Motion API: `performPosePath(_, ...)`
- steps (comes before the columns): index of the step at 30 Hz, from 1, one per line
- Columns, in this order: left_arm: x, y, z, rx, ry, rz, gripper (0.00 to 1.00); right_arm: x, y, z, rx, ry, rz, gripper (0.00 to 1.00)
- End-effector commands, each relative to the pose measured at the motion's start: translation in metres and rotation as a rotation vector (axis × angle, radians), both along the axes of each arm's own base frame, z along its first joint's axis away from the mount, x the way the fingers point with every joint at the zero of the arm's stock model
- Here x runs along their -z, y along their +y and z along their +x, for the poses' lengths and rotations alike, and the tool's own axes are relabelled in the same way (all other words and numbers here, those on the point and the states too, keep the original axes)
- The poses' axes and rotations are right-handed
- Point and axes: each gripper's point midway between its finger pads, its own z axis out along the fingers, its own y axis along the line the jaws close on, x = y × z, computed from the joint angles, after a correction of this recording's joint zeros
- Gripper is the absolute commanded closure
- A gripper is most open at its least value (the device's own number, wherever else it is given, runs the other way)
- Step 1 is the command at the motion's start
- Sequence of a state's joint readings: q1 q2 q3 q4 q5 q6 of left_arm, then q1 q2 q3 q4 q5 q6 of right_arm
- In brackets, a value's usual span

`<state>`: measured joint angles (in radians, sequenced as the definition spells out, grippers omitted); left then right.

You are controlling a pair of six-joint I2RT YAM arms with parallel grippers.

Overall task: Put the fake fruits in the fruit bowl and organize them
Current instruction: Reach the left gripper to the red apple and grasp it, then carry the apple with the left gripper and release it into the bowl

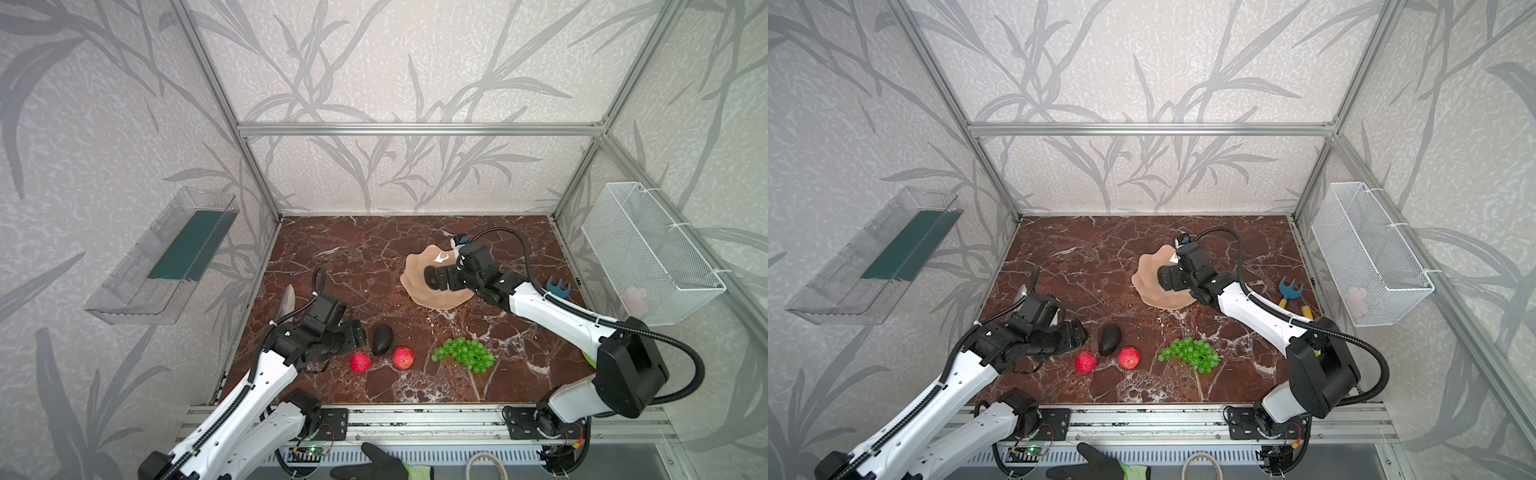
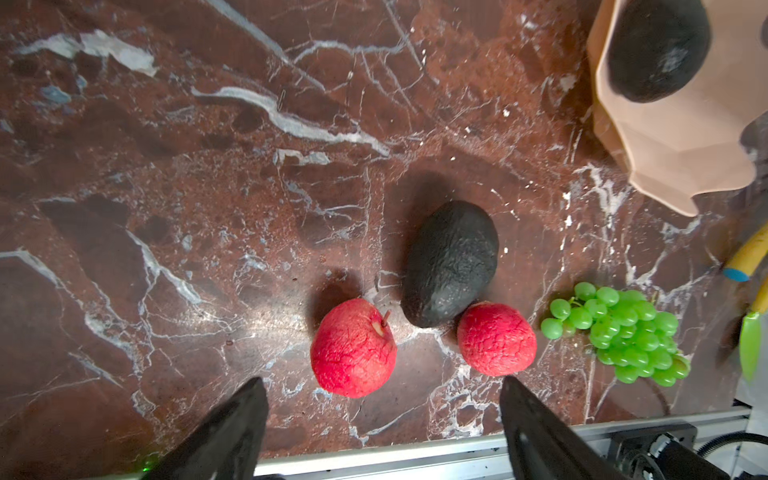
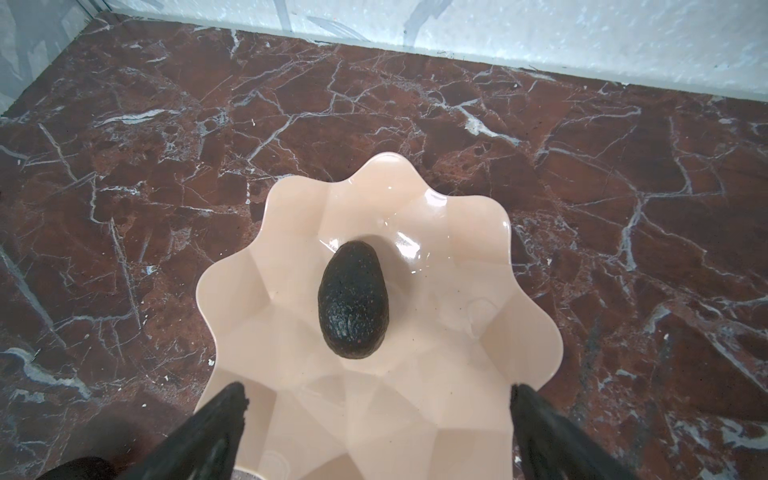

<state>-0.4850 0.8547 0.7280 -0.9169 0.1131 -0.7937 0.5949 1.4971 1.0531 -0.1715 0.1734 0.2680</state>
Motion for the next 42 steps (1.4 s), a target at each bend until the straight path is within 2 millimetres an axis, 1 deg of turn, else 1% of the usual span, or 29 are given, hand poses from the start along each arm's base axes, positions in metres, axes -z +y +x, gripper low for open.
performPosePath(1, 0.021, 0.009, -0.013, -0.037, 0.085, 0.070, 0.12, -0.015, -0.003, -0.002, -0.002, -0.042, 0.032, 0.02)
performPosePath(5, 0.042, 0.006, -0.018, -0.019, 0.130, 0.102, 0.13, -0.011, -0.005, -0.004, -0.001, -0.032, 0.038, 0.02)
performPosePath(7, 0.049, 0.005, -0.018, -0.019, 0.137, 0.117, 0.13, -0.009, -0.006, -0.005, -0.001, -0.030, 0.038, 0.02)
performPosePath(14, 0.068, -0.005, -0.015, -0.017, 0.153, 0.098, 0.19, -0.009, -0.008, -0.003, 0.002, -0.030, 0.042, 0.02)
performPosePath(16, 0.074, -0.004, -0.017, -0.021, 0.166, 0.106, 0.20, -0.008, -0.008, -0.002, 0.003, -0.030, 0.046, 0.01)
performPosePath(19, 0.081, -0.002, -0.018, -0.030, 0.175, 0.116, 0.26, -0.006, -0.009, -0.001, 0.006, -0.025, 0.049, 0.02)
performPosePath(21, 0.083, -0.003, -0.018, -0.034, 0.175, 0.114, 0.33, -0.004, -0.009, 0.000, 0.007, -0.022, 0.049, 0.02)
performPosePath(23, 0.083, -0.003, -0.018, -0.035, 0.175, 0.114, 0.44, -0.004, -0.008, 0.000, 0.007, -0.022, 0.051, 0.02)
performPosePath(25, 0.081, -0.002, -0.017, -0.037, 0.168, 0.116, 0.59, -0.004, -0.008, 0.001, 0.006, -0.021, 0.052, 0.02)
performPosePath(26, 0.080, -0.001, -0.016, -0.039, 0.165, 0.119, 0.60, -0.003, -0.008, 0.001, 0.007, -0.020, 0.052, 0.02)
performPosePath(28, 0.075, -0.001, -0.015, -0.038, 0.153, 0.121, 0.65, -0.003, -0.008, 0.002, 0.007, -0.021, 0.053, 0.02)
performPosePath(30, 0.066, -0.001, -0.012, -0.035, 0.130, 0.118, 0.66, -0.003, -0.008, 0.002, 0.006, -0.019, 0.058, 0.02)
performPosePath(32, 0.052, -0.003, -0.006, -0.025, 0.090, 0.108, 0.66, -0.003, -0.008, 0.002, 0.007, -0.018, 0.061, 0.02)
performPosePath(34, 0.032, -0.009, 0.005, -0.010, 0.026, 0.078, 0.66, -0.005, -0.009, 0.002, 0.010, -0.020, 0.067, 0.02)
performPosePath(36, 0.008, -0.020, 0.022, 0.009, -0.064, 0.035, 0.66, -0.007, -0.011, 0.002, 0.014, -0.024, 0.074, 0.02)
performPosePath(39, -0.030, -0.039, 0.051, 0.062, -0.182, -0.006, 0.65, -0.012, -0.016, -0.001, 0.021, -0.032, 0.080, 0.02)
performPosePath(41, -0.048, -0.054, 0.073, 0.106, -0.235, -0.007, 0.64, -0.013, -0.019, -0.004, 0.023, -0.032, 0.081, 0.02)
performPosePath(42, -0.054, -0.063, 0.086, 0.126, -0.255, -0.005, 0.64, -0.014, -0.022, -0.006, 0.029, -0.034, 0.081, 0.02)
